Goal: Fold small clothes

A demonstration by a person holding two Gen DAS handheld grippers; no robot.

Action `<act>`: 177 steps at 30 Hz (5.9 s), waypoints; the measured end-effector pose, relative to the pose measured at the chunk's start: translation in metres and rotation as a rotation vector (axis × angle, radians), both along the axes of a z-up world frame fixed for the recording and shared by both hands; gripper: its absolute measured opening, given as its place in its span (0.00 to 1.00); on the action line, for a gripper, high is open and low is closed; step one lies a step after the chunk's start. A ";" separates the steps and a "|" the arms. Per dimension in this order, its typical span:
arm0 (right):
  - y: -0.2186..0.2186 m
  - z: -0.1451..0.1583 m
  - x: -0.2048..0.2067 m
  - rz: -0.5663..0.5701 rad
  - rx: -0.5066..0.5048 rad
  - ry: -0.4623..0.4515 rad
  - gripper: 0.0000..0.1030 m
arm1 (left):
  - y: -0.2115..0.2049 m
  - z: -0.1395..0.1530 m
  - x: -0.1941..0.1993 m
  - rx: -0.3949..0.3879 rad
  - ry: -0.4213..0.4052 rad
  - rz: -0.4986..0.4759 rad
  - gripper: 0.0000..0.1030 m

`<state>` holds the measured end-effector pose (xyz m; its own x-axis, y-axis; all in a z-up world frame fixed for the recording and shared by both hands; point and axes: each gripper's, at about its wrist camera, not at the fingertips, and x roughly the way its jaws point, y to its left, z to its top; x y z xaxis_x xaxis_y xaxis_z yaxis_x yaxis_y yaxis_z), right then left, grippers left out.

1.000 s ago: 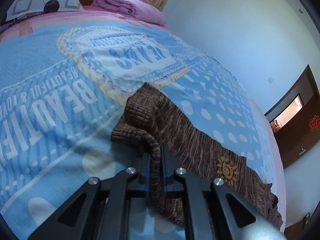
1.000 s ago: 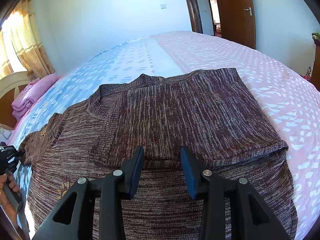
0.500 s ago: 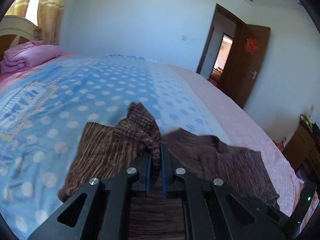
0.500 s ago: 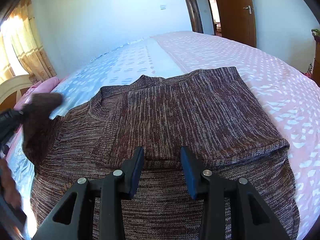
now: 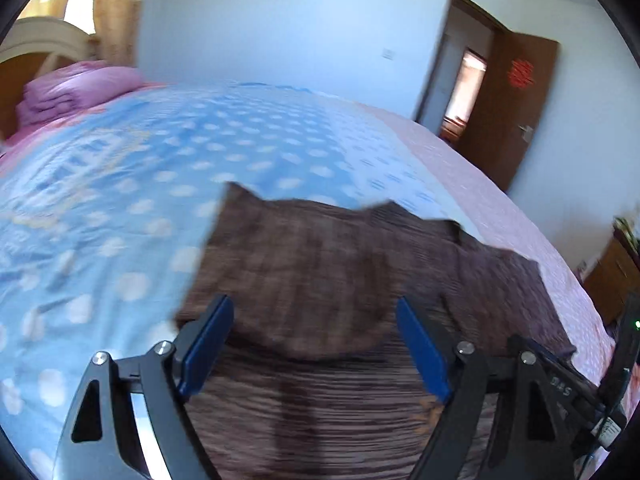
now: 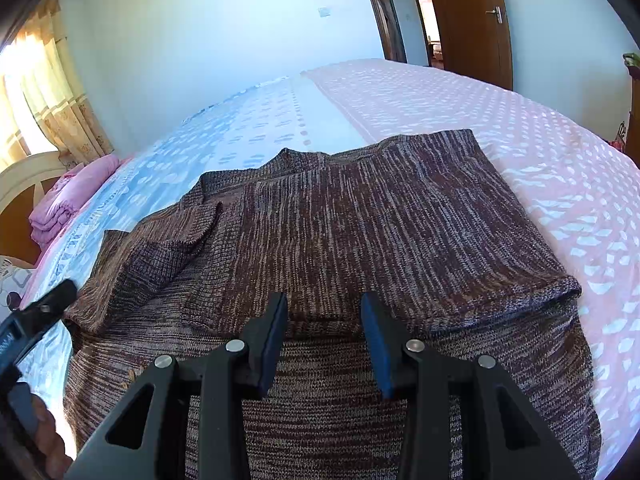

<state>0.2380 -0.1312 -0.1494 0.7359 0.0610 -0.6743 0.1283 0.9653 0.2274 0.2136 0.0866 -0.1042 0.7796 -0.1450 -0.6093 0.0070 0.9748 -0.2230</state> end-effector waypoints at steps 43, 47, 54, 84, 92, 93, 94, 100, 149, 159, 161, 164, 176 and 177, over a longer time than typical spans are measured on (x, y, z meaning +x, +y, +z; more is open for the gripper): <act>0.019 0.039 0.043 0.121 0.086 -0.029 0.23 | 0.069 -0.047 0.000 -0.270 0.063 0.255 0.87; 0.059 0.050 0.048 0.255 0.020 -0.043 0.23 | 0.068 -0.047 0.000 -0.267 0.064 0.252 0.89; 0.127 0.016 0.063 0.343 -0.172 0.068 0.41 | 0.068 -0.046 0.001 -0.260 0.066 0.250 0.89; 0.042 0.053 -0.044 0.179 -0.094 -0.022 0.50 | 0.070 -0.048 0.004 -0.289 0.073 0.205 0.94; -0.022 0.097 -0.167 0.182 -0.225 -0.109 0.50 | 0.100 0.006 -0.071 -0.288 0.024 -0.174 0.94; -0.029 0.096 -0.179 0.173 -0.224 -0.106 0.50 | 0.105 0.016 -0.086 -0.255 0.010 -0.215 0.94; -0.036 0.095 -0.191 0.162 -0.213 -0.098 0.50 | 0.109 0.023 -0.100 -0.224 0.005 -0.243 0.94; -0.051 0.079 -0.234 0.154 -0.177 -0.049 0.50 | 0.119 0.027 -0.186 -0.110 0.071 -0.388 0.97; -0.068 0.016 -0.258 0.207 0.136 0.279 0.03 | 0.078 -0.052 -0.247 -0.308 0.315 -0.451 0.09; -0.111 0.065 -0.197 0.082 0.351 0.056 0.03 | 0.068 -0.002 -0.163 -0.299 0.208 -0.472 0.09; -0.115 0.069 -0.179 0.044 0.335 0.025 0.03 | 0.062 0.001 -0.140 -0.278 0.202 -0.467 0.08; -0.109 0.069 -0.158 0.001 0.274 0.011 0.03 | 0.060 0.000 -0.106 -0.237 0.222 -0.419 0.05; -0.062 0.056 -0.173 0.149 0.023 0.069 0.08 | 0.051 0.010 -0.109 -0.042 0.206 -0.703 0.55; -0.060 0.053 -0.174 0.155 0.017 0.077 0.12 | 0.042 0.007 -0.110 -0.009 0.201 -0.731 0.62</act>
<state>0.0644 -0.1911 -0.0965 0.6627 0.1822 -0.7264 -0.0043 0.9709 0.2395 0.1034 0.1285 -0.0969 0.3574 -0.5875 -0.7260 0.6090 0.7360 -0.2958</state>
